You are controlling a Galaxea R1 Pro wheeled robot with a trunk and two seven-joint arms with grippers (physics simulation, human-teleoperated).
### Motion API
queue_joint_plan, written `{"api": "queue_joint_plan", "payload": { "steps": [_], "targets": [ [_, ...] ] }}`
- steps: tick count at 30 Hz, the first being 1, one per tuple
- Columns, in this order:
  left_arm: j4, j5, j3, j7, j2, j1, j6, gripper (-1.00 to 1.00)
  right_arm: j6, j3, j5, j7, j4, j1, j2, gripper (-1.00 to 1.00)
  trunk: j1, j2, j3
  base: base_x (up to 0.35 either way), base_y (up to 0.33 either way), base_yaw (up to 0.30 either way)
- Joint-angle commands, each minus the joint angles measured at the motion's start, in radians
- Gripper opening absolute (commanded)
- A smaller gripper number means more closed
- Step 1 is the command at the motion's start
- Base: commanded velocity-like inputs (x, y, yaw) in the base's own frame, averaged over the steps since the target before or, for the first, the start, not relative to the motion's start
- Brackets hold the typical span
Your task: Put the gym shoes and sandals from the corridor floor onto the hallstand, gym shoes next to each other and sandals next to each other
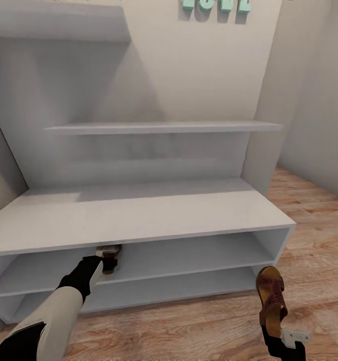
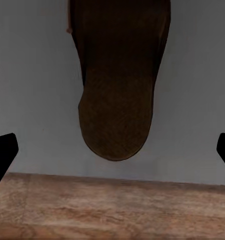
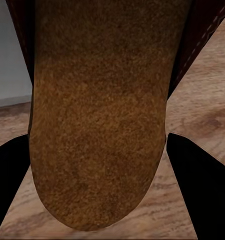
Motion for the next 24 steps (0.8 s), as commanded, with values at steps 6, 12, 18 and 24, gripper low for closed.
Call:
{"api": "queue_joint_plan", "payload": {
  "steps": [6, 12, 18, 24],
  "targets": [
    [-0.001, -0.010, 0.007, -0.003, -0.001, 0.000, 0.003, 1.00, -0.003, -0.007, -0.002, 0.009, 0.001, 0.000, 0.000, -1.00, 0.000, 0.000, -0.001, -0.224, 0.157, 0.000],
    [-0.001, -0.010, 0.007, -0.005, -0.002, 0.000, 0.002, 1.00, -0.003, -0.007, -0.002, 0.009, 0.001, -0.001, 0.000, -1.00, 0.000, 0.000, -0.001, -0.273, 0.189, 0.000],
    [-0.001, -0.010, 0.006, -0.011, -0.002, 0.001, 0.002, 1.00, -0.003, -0.007, -0.002, 0.009, 0.001, 0.000, 0.000, -1.00, 0.000, 0.000, -0.001, -0.278, 0.192, 0.000],
    [-0.002, -0.009, 0.008, -0.015, -0.001, 0.041, -0.018, 1.00, -0.003, -0.007, -0.002, 0.009, 0.001, -0.001, 0.000, -1.00, 0.000, 0.000, -0.001, -0.278, 0.192, 0.000]
  ]
}}
